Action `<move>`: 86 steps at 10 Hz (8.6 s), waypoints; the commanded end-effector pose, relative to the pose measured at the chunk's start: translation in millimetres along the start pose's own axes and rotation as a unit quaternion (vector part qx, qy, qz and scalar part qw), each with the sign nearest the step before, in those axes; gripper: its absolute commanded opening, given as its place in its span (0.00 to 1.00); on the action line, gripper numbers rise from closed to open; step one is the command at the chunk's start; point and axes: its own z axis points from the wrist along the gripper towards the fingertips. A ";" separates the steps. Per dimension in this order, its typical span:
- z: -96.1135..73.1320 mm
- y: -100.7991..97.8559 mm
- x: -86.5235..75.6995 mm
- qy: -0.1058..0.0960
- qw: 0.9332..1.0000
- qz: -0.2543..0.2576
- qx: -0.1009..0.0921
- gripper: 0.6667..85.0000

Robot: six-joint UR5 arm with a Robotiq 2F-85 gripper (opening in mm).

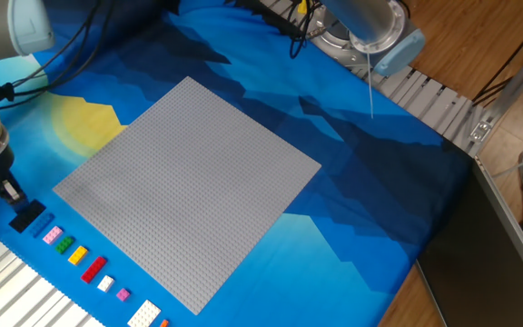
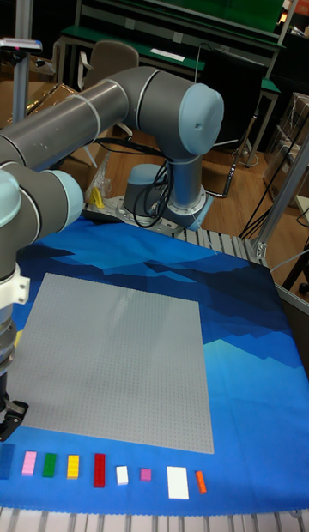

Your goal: Stack small Lego blocks one on top of the other

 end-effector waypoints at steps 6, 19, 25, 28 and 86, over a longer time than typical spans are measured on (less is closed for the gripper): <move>8.2 11.6 -0.3 -0.010 0.999 -0.032 -0.008 0.41; 19.4 5.8 18.7 0.023 0.995 -0.080 -0.047 0.47; 20.3 6.0 11.8 0.022 0.995 -0.080 -0.052 0.47; 20.2 11.8 7.7 0.026 0.995 -0.076 -0.057 0.48; 2.9 -9.6 -0.9 0.025 1.000 -0.010 -0.005 0.42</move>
